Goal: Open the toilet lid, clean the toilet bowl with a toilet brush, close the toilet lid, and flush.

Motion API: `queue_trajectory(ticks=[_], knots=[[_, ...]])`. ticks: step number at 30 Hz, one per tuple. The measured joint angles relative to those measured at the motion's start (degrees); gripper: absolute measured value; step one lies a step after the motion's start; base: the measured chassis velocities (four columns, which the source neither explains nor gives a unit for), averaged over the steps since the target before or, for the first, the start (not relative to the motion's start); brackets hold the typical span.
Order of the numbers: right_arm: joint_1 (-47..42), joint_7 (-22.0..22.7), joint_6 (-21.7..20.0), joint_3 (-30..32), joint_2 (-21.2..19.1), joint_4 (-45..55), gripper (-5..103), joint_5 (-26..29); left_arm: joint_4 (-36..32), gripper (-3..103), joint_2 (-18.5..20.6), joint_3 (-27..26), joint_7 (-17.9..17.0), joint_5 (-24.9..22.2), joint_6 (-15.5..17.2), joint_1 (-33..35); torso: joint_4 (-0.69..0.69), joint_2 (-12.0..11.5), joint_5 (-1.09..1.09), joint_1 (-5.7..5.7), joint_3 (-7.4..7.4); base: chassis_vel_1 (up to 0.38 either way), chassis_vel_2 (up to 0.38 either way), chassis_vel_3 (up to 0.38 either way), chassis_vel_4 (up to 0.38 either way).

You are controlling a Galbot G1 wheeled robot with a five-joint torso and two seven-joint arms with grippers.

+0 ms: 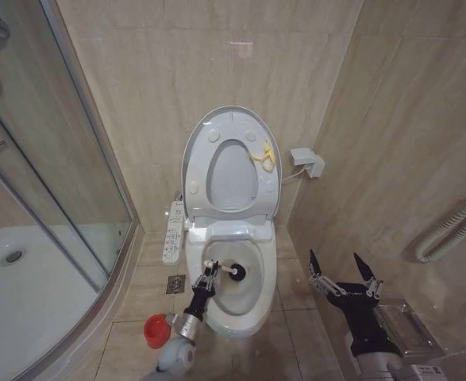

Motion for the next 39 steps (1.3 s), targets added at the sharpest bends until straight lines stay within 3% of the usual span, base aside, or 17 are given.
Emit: queue_trajectory(ticks=[2,8,15,20,23,26,30,33,35,39], knots=[[0.0,0.0,0.0,0.0,0.0,0.0,100,0.0,-0.4,19,-0.5,0.5,-0.5,-3.7,1.1,-0.5,-0.04,0.0,-0.01,0.0,0.0,0.0,0.0,0.0,0.0],[0.0,0.0,0.0,0.0,0.0,0.0,100,0.0,-2.0,20,0.0,0.9,-0.1,-7.5,2.4,-1.8,-0.08,0.0,-0.04,0.01,0.01,0.0,0.0,0.0,0.0],[0.0,0.0,0.0,0.0,0.0,0.0,100,0.0,-4.5,20,2.3,-0.7,4.2,-10.0,4.4,-1.4,-0.05,0.0,-0.04,0.01,0.01,0.0,0.0,0.0,0.0],[0.0,0.0,0.0,0.0,0.0,0.0,100,0.0,-0.8,20,2.3,-1.8,4.4,-6.3,3.7,-2.5,-0.03,0.0,-0.03,0.01,0.01,0.0,0.0,0.0,0.0],[0.0,0.0,0.0,0.0,0.0,0.0,100,0.0,1.6,19,1.4,-2.5,0.8,2.8,0.4,-4.0,-0.06,0.0,-0.04,0.01,0.01,0.0,0.0,0.0,0.0],[0.0,0.0,0.0,0.0,0.0,0.0,100,0.0,1.7,19,1.4,-2.6,-0.2,7.0,-1.1,-4.6,-0.07,0.0,-0.03,0.01,0.02,0.0,0.0,0.0,0.0],[0.0,0.0,0.0,0.0,0.0,0.0,100,0.0,0.3,19,1.4,-2.4,0.3,6.6,-1.3,-4.6,-0.06,0.0,-0.03,0.01,0.02,0.0,0.0,0.0,0.0],[0.0,0.0,0.0,0.0,0.0,0.0,100,0.0,-3.7,19,1.7,-1.4,4.0,-2.0,0.8,-3.7,-0.05,0.0,-0.03,0.01,0.01,0.0,0.0,0.0,0.0],[0.0,0.0,0.0,0.0,0.0,0.0,100,0.0,-4.3,19,1.8,-1.3,4.7,-3.9,1.4,-3.5,-0.04,0.0,-0.02,0.01,0.01,0.0,0.0,0.0,0.0],[0.0,0.0,0.0,0.0,0.0,0.0,100,0.0,-1.7,19,1.8,-1.9,6.2,-1.5,1.3,-3.6,-0.04,0.0,-0.02,0.01,0.01,0.0,0.0,0.0,0.0]])
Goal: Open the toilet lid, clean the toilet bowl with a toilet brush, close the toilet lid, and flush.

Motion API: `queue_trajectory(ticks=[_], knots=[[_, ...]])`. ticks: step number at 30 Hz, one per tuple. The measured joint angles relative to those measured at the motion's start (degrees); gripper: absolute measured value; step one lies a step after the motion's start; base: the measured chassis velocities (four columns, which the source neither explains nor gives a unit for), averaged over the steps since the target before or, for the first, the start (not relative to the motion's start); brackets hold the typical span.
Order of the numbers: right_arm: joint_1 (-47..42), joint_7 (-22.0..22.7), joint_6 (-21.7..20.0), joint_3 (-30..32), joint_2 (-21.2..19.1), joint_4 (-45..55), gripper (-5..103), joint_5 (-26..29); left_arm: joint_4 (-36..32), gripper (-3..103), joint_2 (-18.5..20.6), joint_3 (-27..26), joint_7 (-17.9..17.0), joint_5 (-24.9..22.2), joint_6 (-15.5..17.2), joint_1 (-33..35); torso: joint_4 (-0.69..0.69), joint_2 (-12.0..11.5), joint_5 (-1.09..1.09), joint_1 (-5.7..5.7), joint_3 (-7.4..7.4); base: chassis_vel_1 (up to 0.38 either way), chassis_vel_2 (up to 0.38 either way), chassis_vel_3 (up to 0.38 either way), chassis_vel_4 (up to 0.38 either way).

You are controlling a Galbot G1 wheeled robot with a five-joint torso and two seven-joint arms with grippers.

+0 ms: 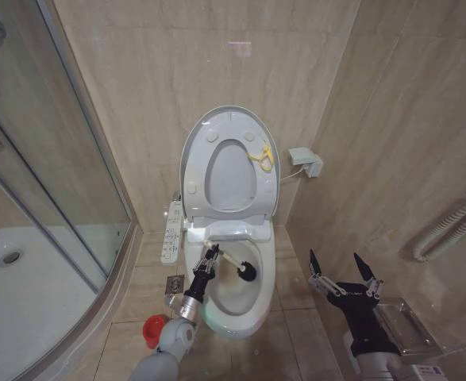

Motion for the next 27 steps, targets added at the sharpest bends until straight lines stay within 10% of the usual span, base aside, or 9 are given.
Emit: queue_trajectory(ticks=[9,20,27], knots=[[0.0,0.0,0.0,0.0,0.0,0.0,100,0.0,9.8,19,-1.6,-2.8,-1.7,18.9,-6.7,-1.7,-0.01,0.0,0.0,0.0,0.0,0.0,0.0,0.0,0.0],[0.0,0.0,0.0,0.0,0.0,0.0,100,0.0,2.6,19,-1.5,1.1,1.8,-6.7,1.1,-0.6,-0.01,0.0,0.01,0.0,0.0,0.0,0.0,0.0,0.0],[0.0,0.0,0.0,0.0,0.0,0.0,100,0.0,6.7,19,-1.5,-0.2,1.8,1.9,-0.4,-1.0,0.0,0.0,0.0,0.0,0.0,0.0,0.0,0.0,0.0]])
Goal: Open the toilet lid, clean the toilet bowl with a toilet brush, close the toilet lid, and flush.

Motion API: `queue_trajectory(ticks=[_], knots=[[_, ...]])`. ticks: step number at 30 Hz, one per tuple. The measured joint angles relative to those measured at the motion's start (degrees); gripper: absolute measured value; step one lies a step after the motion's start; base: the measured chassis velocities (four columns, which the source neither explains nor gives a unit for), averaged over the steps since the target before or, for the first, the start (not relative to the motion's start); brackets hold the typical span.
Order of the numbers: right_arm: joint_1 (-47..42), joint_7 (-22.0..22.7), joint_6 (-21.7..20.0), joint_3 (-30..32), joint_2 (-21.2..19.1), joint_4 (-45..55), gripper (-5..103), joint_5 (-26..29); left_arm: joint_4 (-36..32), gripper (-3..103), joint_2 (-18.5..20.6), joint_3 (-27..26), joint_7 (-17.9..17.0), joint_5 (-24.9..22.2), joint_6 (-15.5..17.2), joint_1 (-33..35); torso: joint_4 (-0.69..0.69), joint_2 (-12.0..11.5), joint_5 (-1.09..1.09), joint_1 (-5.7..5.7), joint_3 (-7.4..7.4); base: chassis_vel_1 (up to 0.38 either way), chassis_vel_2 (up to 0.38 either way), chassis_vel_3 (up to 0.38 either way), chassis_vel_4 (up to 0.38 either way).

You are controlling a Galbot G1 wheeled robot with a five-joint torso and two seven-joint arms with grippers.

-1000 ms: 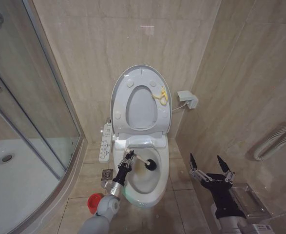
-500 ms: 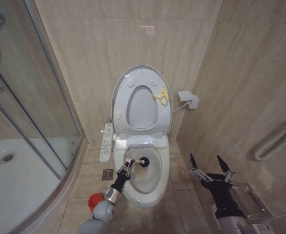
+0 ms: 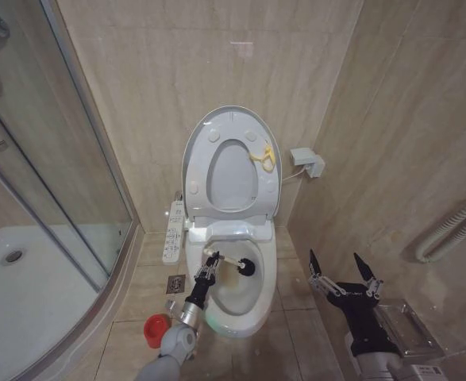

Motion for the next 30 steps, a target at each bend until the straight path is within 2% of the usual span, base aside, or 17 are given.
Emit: queue_trajectory(ticks=[2,3,5,7,8,9,12,13,15,17,18,20,21,24,25,28,30], knots=[[0.0,0.0,0.0,0.0,0.0,0.0,100,0.0,2.2,19,-0.4,-0.7,-2.0,7.0,-2.0,-0.5,0.02,0.0,0.01,0.0,0.0,0.0,0.0,0.0,0.0],[0.0,0.0,0.0,0.0,0.0,0.0,100,0.0,2.2,19,-0.4,-0.7,-2.0,7.0,-2.0,-0.5,0.02,0.0,0.01,0.0,0.0,0.0,0.0,0.0,0.0],[0.0,0.0,0.0,0.0,0.0,0.0,100,0.0,2.2,19,-0.8,-0.9,-3.6,10.0,-3.1,-0.7,-0.01,0.0,-0.01,0.0,0.0,0.0,0.0,0.0,0.0],[0.0,0.0,0.0,0.0,0.0,0.0,100,0.0,1.6,19,-0.9,-0.8,-3.5,9.9,-3.3,-0.7,-0.03,0.0,-0.02,0.0,0.01,0.0,0.0,0.0,0.0],[0.0,0.0,0.0,0.0,0.0,0.0,100,0.0,0.5,17,-0.9,-0.4,-2.9,7.8,-3.2,-0.7,-0.05,0.0,-0.02,0.0,0.01,0.0,0.0,0.0,0.0],[0.0,0.0,0.0,0.0,0.0,0.0,100,0.0,0.5,17,-0.9,-0.4,-2.9,7.8,-3.2,-0.7,-0.05,0.0,-0.02,0.0,0.01,0.0,0.0,0.0,0.0],[0.0,0.0,0.0,0.0,0.0,0.0,100,0.0,-4.7,17,0.0,0.8,1.2,-3.2,0.1,0.1,-0.04,0.0,-0.01,0.01,0.01,0.0,0.0,0.0,0.0],[0.0,0.0,0.0,0.0,0.0,0.0,100,0.0,-4.7,17,0.0,0.8,1.2,-3.2,0.1,0.1,-0.04,0.0,-0.01,0.01,0.01,0.0,0.0,0.0,0.0],[0.0,0.0,0.0,0.0,0.0,0.0,100,0.0,-6.2,17,0.4,1.0,1.8,-7.1,1.9,0.5,-0.01,0.0,-0.01,0.01,0.01,0.0,0.0,0.0,0.0],[0.0,0.0,0.0,0.0,0.0,0.0,100,0.0,-5.7,17,0.3,0.7,1.8,-6.9,2.0,0.5,-0.01,0.0,-0.01,0.01,0.01,0.0,0.0,0.0,0.0],[0.0,0.0,0.0,0.0,0.0,0.0,100,0.0,-5.1,17,0.3,0.5,1.7,-6.3,1.9,0.4,-0.01,0.0,-0.01,0.01,0.01,0.0,0.0,0.0,0.0],[0.0,0.0,0.0,0.0,0.0,0.0,100,0.0,-2.4,17,0.2,-0.3,0.8,-0.8,0.3,0.1,-0.01,0.0,-0.01,0.01,0.01,0.0,0.0,0.0,0.0],[0.0,0.0,0.0,0.0,0.0,0.0,100,0.0,-2.4,17,0.2,-0.3,0.8,-0.8,0.3,0.1,-0.01,0.0,-0.01,0.01,0.01,0.0,0.0,0.0,0.0],[0.0,0.0,0.0,0.0,0.0,0.0,100,0.0,0.6,17,-0.3,-1.5,-1.9,9.3,-2.8,-0.6,0.0,0.0,-0.01,0.01,0.01,0.0,0.0,0.0,0.0],[0.0,0.0,0.0,0.0,0.0,0.0,100,0.0,0.6,17,-0.3,-1.5,-1.9,9.3,-2.8,-0.6,0.0,0.0,-0.01,0.01,0.01,0.0,0.0,0.0,0.0],[0.0,0.0,0.0,0.0,0.0,0.0,100,0.0,2.1,17,-0.9,-2.3,-4.8,17.5,-5.3,-1.4,-0.02,0.0,-0.01,0.01,0.01,0.0,0.0,0.0,0.0],[0.0,0.0,0.0,0.0,0.0,0.0,100,0.0,2.3,16,-0.9,-2.2,-5.3,18.0,-5.4,-1.6,-0.02,0.0,-0.01,0.01,0.01,0.0,0.0,0.0,0.0]])
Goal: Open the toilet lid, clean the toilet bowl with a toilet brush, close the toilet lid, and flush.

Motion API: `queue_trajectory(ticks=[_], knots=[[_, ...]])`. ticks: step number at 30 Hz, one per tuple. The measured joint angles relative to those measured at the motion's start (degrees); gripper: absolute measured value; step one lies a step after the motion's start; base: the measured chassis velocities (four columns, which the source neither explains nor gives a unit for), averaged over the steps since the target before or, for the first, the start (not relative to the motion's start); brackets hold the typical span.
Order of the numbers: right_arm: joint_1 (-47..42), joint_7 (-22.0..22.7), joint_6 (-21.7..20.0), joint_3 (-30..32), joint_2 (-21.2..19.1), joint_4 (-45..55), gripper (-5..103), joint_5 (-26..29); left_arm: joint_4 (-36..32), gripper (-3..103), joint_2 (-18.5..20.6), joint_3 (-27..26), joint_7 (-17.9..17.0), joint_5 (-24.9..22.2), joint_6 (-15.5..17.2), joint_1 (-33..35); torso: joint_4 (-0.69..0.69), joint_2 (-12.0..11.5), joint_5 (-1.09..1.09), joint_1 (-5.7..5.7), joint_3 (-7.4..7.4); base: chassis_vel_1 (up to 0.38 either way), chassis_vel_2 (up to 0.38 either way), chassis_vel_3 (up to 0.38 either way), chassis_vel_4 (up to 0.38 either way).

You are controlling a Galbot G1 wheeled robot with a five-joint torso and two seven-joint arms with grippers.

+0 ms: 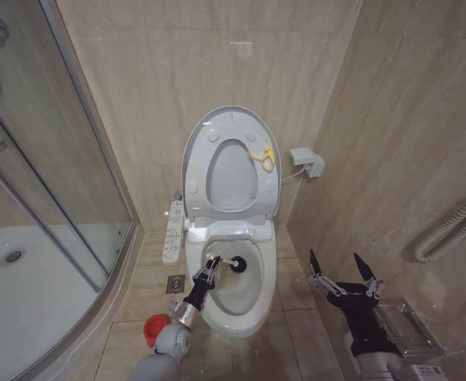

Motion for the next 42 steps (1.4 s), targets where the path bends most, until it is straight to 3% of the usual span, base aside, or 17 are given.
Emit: queue_trajectory(ticks=[3,4,8,10,12,14,15,19,24,26,28,30,31,33,34,37,42], knots=[[0.0,0.0,0.0,0.0,0.0,0.0,100,0.0,-1.3,16,0.1,1.7,1.3,-8.6,1.5,0.1,0.01,0.0,0.0,0.0,0.0,0.0,0.0,0.0,0.0],[0.0,0.0,0.0,0.0,0.0,0.0,100,0.0,-1.3,16,0.1,1.7,1.3,-8.6,1.5,0.1,0.01,0.0,0.0,0.0,0.0,0.0,0.0,0.0,0.0],[0.0,0.0,0.0,0.0,0.0,0.0,100,0.0,-8.0,16,0.9,3.6,6.4,-27.5,7.8,2.3,0.02,0.0,0.02,0.0,0.0,0.0,0.0,0.0,0.0],[0.0,0.0,0.0,0.0,0.0,0.0,100,0.0,-9.0,16,1.4,3.7,7.0,-29.1,8.7,2.8,0.04,0.0,0.03,0.0,0.0,0.0,0.0,0.0,0.0],[0.0,0.0,0.0,0.0,0.0,0.0,100,0.0,-8.9,16,1.8,3.5,7.7,-28.8,9.1,3.2,0.04,0.0,0.02,-0.01,0.0,0.0,0.0,0.0,0.0],[0.0,0.0,0.0,0.0,0.0,0.0,100,0.0,-6.6,17,1.9,2.6,7.8,-24.1,8.0,2.9,0.01,0.0,0.01,-0.01,-0.01,0.0,0.0,0.0,0.0],[0.0,0.0,0.0,0.0,0.0,0.0,100,0.0,-6.6,17,1.9,2.6,7.8,-24.1,8.0,2.9,0.01,0.0,0.01,-0.01,-0.01,0.0,0.0,0.0,0.0],[0.0,0.0,0.0,0.0,0.0,0.0,100,0.0,-0.9,17,1.6,0.4,4.9,-8.9,3.6,2.0,0.03,0.0,0.0,0.0,0.0,0.0,0.0,0.0,0.0],[0.0,0.0,0.0,0.0,0.0,0.0,100,0.0,1.5,16,1.0,-0.7,3.2,1.4,0.0,0.8,0.02,0.0,0.0,-0.01,0.0,0.0,0.0,0.0,0.0],[0.0,0.0,0.0,0.0,0.0,0.0,100,0.0,2.6,16,0.6,-0.7,3.0,3.3,-0.8,0.0,0.0,0.0,0.01,-0.01,-0.01,0.0,0.0,0.0,0.0],[0.0,0.0,0.0,0.0,0.0,0.0,100,0.0,2.4,16,0.6,-0.2,3.2,1.7,-0.6,0.0,0.01,0.0,0.01,-0.01,0.0,0.0,0.0,0.0,0.0],[0.0,0.0,0.0,0.0,0.0,0.0,100,0.0,-0.2,16,0.7,1.2,4.1,-6.5,1.7,0.5,0.0,0.0,-0.01,0.0,0.01,0.0,0.0,0.0,0.0],[0.0,0.0,0.0,0.0,0.0,0.0,100,0.0,-0.2,16,0.7,1.2,4.1,-6.5,1.7,0.5,0.0,0.0,-0.01,0.0,0.01,0.0,0.0,0.0,0.0],[0.0,0.0,0.0,0.0,0.0,0.0,100,0.0,-3.3,16,1.0,2.1,5.6,-14.3,4.1,1.4,-0.01,0.0,0.0,0.0,0.01,0.0,0.0,0.0,0.0],[0.0,0.0,0.0,0.0,0.0,0.0,100,0.0,-3.3,16,1.0,2.1,5.6,-14.3,4.1,1.4,-0.01,0.0,0.0,0.0,0.01,0.0,0.0,0.0,0.0],[0.0,0.0,0.0,0.0,0.0,0.0,100,0.0,-10.4,16,3.1,3.0,8.0,-27.2,9.8,4.2,0.02,0.0,0.02,0.0,0.01,0.0,0.0,0.0,0.0],[0.0,0.0,0.0,0.0,0.0,0.0,100,0.0,-11.6,16,4.0,2.2,8.2,-28.7,11.9,5.8,0.03,0.0,0.01,0.0,0.0,0.0,0.0,0.0,0.0]])
